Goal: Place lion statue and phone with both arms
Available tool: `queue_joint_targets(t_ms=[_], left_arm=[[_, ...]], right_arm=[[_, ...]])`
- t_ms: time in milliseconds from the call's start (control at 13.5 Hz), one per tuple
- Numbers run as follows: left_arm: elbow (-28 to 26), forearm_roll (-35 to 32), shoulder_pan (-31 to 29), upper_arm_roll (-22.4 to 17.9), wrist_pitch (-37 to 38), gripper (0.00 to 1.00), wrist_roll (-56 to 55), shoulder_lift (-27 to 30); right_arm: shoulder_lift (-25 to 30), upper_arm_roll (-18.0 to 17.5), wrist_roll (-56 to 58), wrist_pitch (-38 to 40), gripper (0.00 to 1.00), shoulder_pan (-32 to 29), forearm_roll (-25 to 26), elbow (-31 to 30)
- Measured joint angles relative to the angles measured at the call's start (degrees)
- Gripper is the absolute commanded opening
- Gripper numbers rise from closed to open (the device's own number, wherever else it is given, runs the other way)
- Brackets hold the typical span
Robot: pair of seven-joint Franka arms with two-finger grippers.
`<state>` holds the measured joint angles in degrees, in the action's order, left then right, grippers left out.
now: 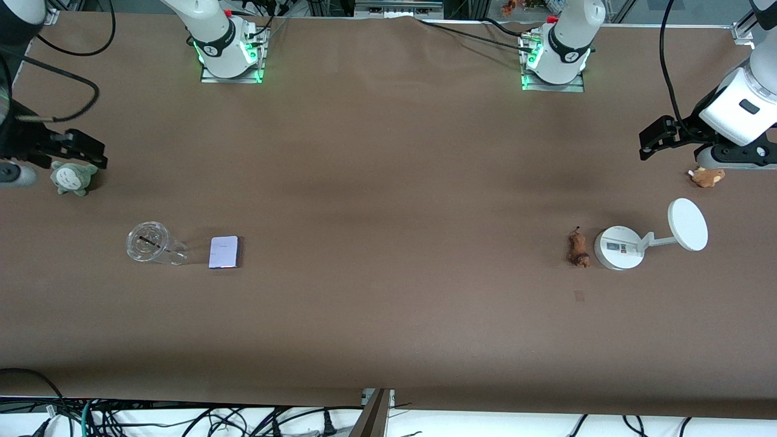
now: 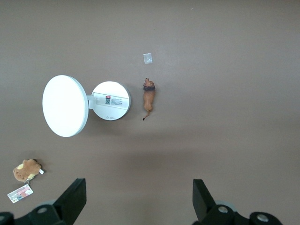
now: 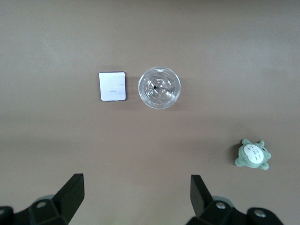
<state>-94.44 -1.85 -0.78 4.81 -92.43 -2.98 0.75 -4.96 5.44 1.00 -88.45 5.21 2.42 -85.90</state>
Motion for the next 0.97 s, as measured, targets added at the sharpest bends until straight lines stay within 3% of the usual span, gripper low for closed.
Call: queue_joint_targets(t_ms=[965], left_arm=[[0.04, 0.00, 0.00, 0.34, 0.18, 1.00, 0.00, 0.00]], right_arm=[[1.66, -0.54, -3.56, 4.61, 1.00, -0.48, -1.95, -1.34]])
